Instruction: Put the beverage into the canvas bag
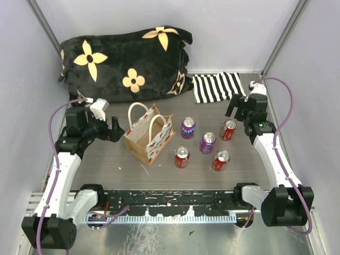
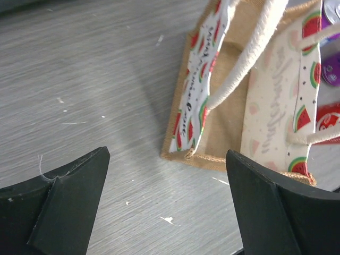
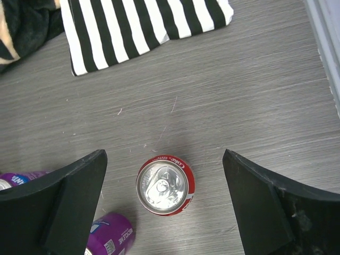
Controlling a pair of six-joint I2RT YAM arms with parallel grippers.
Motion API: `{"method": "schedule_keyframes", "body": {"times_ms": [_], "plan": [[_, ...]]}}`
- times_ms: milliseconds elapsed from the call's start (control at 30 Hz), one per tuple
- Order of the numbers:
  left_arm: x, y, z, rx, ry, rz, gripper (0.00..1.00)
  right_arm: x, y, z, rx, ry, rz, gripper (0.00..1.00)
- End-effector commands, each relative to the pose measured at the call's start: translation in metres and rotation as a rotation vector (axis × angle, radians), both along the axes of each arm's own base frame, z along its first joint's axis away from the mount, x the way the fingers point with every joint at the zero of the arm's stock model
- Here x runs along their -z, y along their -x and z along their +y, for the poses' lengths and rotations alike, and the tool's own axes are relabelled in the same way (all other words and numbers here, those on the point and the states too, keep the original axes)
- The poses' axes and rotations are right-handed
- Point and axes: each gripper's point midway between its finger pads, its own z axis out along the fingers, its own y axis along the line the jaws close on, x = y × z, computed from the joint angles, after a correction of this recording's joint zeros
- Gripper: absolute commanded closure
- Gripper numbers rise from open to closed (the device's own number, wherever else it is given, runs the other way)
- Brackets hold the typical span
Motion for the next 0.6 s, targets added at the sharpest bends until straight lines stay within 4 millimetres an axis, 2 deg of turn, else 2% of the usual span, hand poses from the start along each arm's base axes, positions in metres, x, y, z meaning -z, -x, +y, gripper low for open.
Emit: {"method": "schedule_keyframes", "body": {"times_ms": [0, 200, 367, 567], "plan": [[0.004, 0.005, -0.024, 0.170, 0.024, 0.043, 0.03, -0.021, -0.009, 0.011, -0.070, 0.001, -0.034, 0.05], [0.008, -0.016, -0.036, 0.223, 0.005, 0.031, 0.07, -0.024, -0.003, 0.009, -0.064, 0.007, -0.044, 0.05], [0.014, -0.020, -0.053, 0.290, 0.017, 0.054, 0.12, -0.025, 0.005, 0.005, -0.048, 0.025, -0.040, 0.05], [0.045, -0.024, -0.074, 0.328, -0.011, 0.085, 0.23, -0.029, 0.008, 0.004, -0.039, 0.024, -0.048, 0.05]]}}
